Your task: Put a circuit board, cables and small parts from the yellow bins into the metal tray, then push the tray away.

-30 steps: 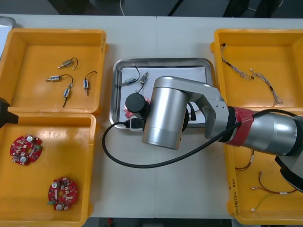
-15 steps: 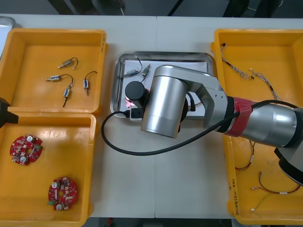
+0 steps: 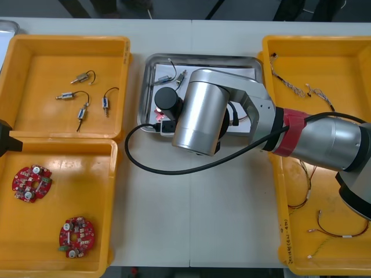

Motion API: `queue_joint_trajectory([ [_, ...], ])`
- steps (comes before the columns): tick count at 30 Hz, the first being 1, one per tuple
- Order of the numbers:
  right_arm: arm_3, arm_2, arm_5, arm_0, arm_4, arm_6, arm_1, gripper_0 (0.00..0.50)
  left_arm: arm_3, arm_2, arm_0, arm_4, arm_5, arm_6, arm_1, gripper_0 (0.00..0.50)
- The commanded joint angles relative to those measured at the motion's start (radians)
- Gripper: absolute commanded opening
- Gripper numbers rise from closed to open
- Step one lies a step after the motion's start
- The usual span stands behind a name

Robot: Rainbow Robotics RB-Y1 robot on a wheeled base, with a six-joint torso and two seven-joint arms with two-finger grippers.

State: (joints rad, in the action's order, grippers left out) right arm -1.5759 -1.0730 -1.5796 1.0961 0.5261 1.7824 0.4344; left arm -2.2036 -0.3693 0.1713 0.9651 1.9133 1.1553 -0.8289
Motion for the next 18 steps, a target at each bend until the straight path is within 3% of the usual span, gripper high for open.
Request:
queue_joint_trajectory([
  [1, 0.025, 0.028, 0.007, 0.076, 0.008, 0.045, -0.032, 0.0, -0.03, 0.004, -0.013, 0.007, 0.007, -0.051, -0.038, 0.5],
  [18, 0.129, 0.028, 0.041, 0.131, 0.011, 0.092, -0.069, 0.0, -0.03, 0.004, -0.013, 0.007, 0.007, -0.051, -0.038, 0.5],
])
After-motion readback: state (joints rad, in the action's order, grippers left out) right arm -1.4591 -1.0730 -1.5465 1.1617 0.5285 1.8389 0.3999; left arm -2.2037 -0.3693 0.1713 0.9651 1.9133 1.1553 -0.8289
